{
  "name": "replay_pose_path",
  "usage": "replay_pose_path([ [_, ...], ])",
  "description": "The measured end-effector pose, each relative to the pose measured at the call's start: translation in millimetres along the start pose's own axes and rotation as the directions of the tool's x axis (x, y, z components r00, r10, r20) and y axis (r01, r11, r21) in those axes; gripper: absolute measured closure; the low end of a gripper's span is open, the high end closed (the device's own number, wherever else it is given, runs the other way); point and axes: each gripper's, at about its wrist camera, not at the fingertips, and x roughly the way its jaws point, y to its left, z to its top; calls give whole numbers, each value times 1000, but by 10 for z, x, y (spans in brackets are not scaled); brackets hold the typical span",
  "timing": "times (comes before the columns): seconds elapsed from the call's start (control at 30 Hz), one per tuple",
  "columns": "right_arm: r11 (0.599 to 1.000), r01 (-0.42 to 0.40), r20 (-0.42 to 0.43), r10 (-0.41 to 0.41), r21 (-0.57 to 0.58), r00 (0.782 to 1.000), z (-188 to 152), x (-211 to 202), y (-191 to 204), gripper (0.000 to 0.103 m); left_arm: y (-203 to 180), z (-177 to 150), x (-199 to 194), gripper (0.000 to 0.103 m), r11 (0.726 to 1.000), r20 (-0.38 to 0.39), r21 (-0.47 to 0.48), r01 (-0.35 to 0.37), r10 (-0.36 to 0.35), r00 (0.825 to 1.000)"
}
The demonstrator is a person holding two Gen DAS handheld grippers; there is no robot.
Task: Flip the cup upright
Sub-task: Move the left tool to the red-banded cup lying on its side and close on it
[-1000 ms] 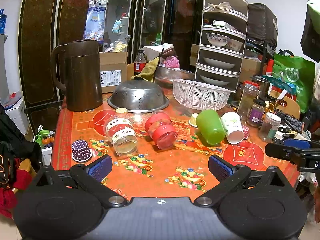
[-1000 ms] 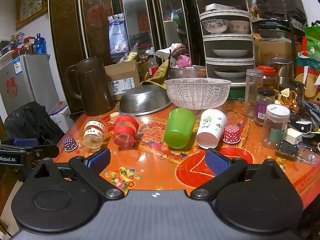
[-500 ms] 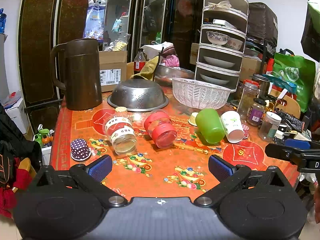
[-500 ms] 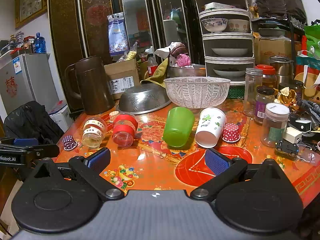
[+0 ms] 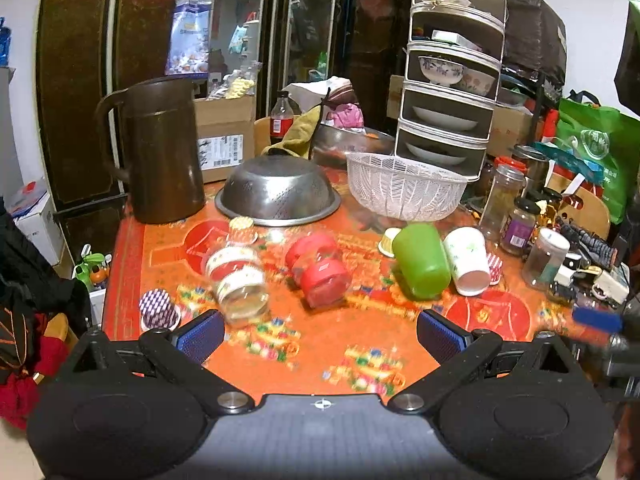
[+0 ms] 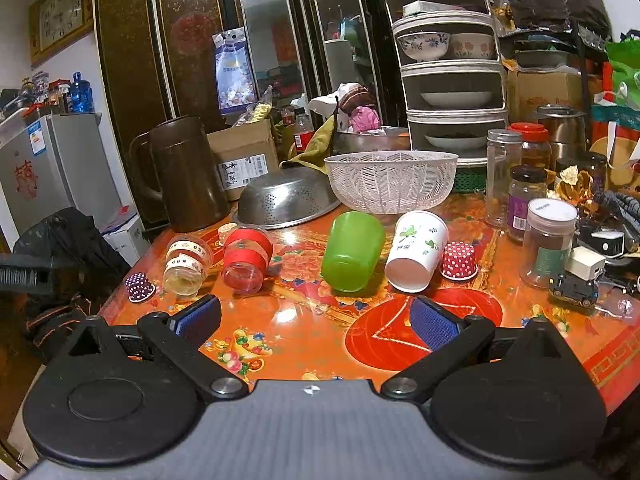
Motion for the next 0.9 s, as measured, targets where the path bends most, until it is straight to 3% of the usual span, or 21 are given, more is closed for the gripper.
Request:
replay_pose_path([
  [0.13, 999, -24, 6, 24, 24, 1000, -30, -46, -112, 1, -119, 378, 304, 0, 1000, -88, -17, -21, 19, 996],
  [0.27, 998, -51, 18, 50, 49, 999, -69, -130, -229, 1, -204, 677, 845, 0, 997, -214, -53, -51, 39, 976],
  [0.47, 994, -63, 16, 62, 90, 998, -127, -214, -455, 1, -338, 765, 1632, 0, 991, -379, -74, -109, 73, 922],
  [0.67, 991, -59, 13, 57, 123, 998, -186, -281, -650, 1, -357, 745, 2119, 0, 979, -453, -58, -194, 148, 879],
  [0.9, 985, -60, 5, 60, 164, 998, -241, -290, -844, 1, -312, 706, 2326, 5, 969, -486, -60, -241, 183, 855],
])
